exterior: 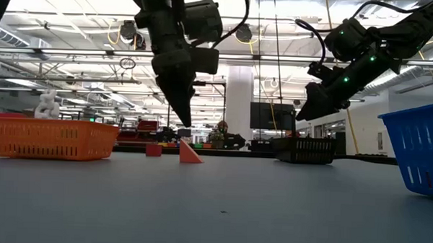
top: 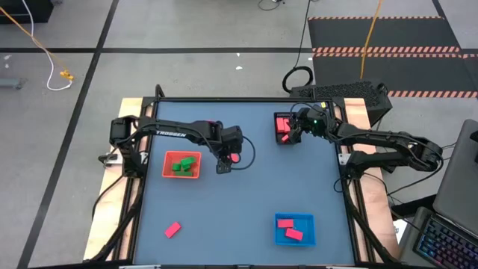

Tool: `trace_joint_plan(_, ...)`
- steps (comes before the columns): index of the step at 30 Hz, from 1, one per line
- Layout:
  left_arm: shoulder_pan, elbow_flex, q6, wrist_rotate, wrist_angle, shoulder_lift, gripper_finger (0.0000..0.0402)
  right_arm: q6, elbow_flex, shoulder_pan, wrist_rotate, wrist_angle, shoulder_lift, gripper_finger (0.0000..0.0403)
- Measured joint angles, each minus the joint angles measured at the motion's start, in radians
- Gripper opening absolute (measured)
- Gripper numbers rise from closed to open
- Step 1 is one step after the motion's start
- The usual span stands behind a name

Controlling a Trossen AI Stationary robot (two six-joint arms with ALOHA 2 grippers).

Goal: Sort & place blocks by color
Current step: Put the orange block into the black bin

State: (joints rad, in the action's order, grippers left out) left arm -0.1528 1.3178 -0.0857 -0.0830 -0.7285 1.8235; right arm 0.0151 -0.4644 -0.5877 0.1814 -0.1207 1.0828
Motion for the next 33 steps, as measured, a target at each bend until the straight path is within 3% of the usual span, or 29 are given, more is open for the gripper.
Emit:
trace_joint_plan(7,-0.030,0.000,-0.046,0.066,0.004,0.032,0.0245,0.000,0.000,0.001,-0.003,-0.011,0.000,0.0258)
trace_joint_plan(20,-0.038,0.000,-0.104,0.038,0.005,0.116,0.0302,0.003,0.000,0.000,-0.003,-0.016,0.000,0.0258)
trace_joint_plan(25,-0.035,0.000,-0.110,0.039,0.049,0.130,0.0292,0.001,0.000,0.000,-0.003,-0.018,0.000,0.0258)
trace_joint_plan(33,-0.035,0.000,-0.134,0.040,0.044,0.148,0.0242,0.000,0.000,0.000,-0.003,-0.018,0.000,0.0258)
